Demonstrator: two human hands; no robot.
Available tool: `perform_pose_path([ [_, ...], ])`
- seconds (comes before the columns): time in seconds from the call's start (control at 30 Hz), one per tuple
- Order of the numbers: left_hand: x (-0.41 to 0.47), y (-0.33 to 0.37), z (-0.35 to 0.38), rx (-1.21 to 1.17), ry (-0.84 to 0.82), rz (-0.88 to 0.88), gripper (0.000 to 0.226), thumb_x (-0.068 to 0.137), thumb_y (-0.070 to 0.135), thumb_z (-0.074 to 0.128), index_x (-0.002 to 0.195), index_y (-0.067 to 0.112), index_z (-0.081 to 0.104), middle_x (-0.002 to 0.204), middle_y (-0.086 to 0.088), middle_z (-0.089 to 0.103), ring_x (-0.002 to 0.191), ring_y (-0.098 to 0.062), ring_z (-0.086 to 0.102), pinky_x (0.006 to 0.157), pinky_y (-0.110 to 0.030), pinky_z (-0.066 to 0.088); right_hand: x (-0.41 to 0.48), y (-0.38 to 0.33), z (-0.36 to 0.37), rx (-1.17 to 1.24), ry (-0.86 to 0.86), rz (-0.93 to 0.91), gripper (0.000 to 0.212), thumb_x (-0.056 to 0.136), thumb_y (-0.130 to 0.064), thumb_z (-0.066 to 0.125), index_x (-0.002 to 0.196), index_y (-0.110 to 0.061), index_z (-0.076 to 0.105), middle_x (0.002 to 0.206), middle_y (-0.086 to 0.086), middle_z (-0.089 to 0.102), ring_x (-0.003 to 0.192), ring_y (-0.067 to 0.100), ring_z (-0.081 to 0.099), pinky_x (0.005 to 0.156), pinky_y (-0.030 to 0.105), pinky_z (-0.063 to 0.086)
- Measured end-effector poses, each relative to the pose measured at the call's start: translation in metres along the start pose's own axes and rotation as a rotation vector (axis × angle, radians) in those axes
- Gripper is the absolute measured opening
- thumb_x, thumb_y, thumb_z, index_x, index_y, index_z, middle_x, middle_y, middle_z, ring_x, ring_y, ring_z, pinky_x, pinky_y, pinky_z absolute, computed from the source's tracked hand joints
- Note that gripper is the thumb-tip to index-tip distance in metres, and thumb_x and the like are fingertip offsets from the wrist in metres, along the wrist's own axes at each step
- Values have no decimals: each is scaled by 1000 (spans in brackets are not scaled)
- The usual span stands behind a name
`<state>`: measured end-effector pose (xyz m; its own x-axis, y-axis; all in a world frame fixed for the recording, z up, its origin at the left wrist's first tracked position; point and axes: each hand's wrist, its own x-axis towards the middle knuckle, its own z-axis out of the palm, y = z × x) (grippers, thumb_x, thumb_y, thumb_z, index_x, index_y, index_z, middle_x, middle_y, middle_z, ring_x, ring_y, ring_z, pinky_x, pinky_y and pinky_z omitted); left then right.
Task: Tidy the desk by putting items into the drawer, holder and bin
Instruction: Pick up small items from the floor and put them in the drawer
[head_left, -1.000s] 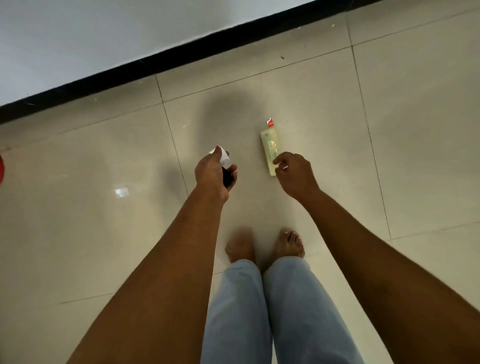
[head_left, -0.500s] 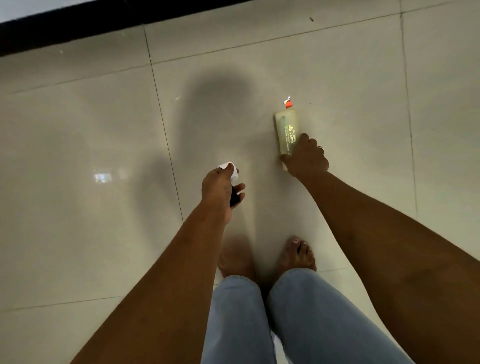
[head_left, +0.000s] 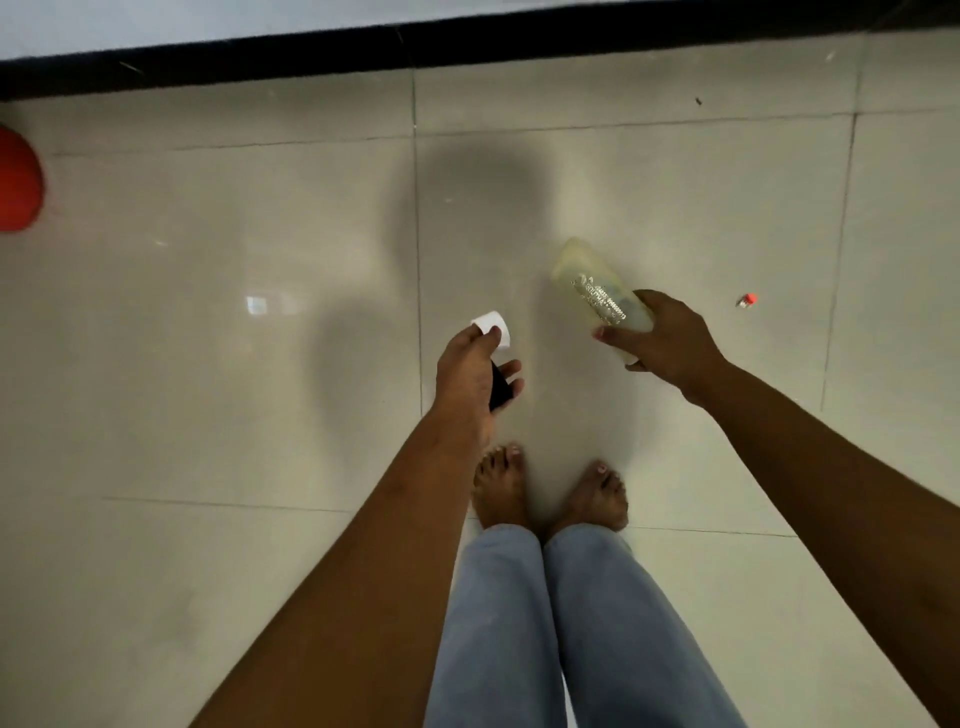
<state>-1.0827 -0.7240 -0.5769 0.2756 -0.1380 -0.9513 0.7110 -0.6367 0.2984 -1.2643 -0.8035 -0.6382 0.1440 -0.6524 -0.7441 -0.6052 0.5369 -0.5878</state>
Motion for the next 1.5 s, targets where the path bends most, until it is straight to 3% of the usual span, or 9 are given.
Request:
perform_pose_path([
  [0.13,-66,57,-7,-131,-57,75,36,95,22,55,130,18,49,114,-7,55,77,-17,62,61,-28,52,-66,-94,-28,166,-76,-80,52,74,-36,79,120,-31,56,109,2,62,84,19,64,61,26,52],
  [0.23,-128,99,-22,-244,-123,120,37,94,24,56,130,18,49,113,-6,56,79,-18,62,58,-28,53,-124,-170,-42,213,-143,-174,38,75,-34,78,102,-41,52,103,4,63,72,19,64,58,26,52],
  [0.43,-262,174,-84,-413,-206,250,20,92,22,59,112,19,58,99,-6,62,75,-16,61,56,-25,53,-246,-317,-59,238,-199,-308,16,81,-32,73,85,-34,58,85,-7,66,53,8,56,49,21,48],
  [0.6,-356,197,-137,-460,-219,392,35,95,21,54,129,15,53,101,-5,65,81,-17,62,60,-26,53,-330,-389,-53,188,-320,-381,18,80,-50,66,83,-33,61,74,-8,61,52,9,50,45,19,43],
  [0.87,-469,173,-209,-664,-175,576,25,96,24,52,119,22,60,93,1,69,77,-11,66,65,-26,53,-431,-449,-22,84,-503,-545,15,86,-48,61,83,-34,57,74,-13,58,60,5,53,46,19,41],
  [1.07,-534,145,-260,-841,-79,687,9,93,24,57,95,24,67,86,0,72,77,-13,67,63,-25,54,-503,-481,18,153,-639,-587,17,89,-39,61,102,-30,54,85,-8,64,71,9,69,59,27,55],
  [1.27,-582,123,-334,-1056,52,803,17,93,24,57,107,22,66,84,1,74,79,-14,67,59,-25,55,-586,-498,86,89,-841,-587,15,97,-36,50,109,-28,53,107,3,58,98,23,66,66,36,59],
  [1.4,-606,103,-400,-1150,164,844,10,92,24,60,96,25,69,75,5,75,69,-10,69,56,-23,55,-639,-501,146,38,-942,-581,15,98,-34,48,110,-26,51,126,9,51,110,29,61,70,39,60],
  [1.5,-619,86,-458,-1231,249,870,10,92,25,60,98,24,67,77,4,74,72,-11,68,58,-24,57,-679,-500,204,-2,-1046,-580,13,97,-35,49,106,-25,50,119,11,54,100,28,63,63,36,59],
])
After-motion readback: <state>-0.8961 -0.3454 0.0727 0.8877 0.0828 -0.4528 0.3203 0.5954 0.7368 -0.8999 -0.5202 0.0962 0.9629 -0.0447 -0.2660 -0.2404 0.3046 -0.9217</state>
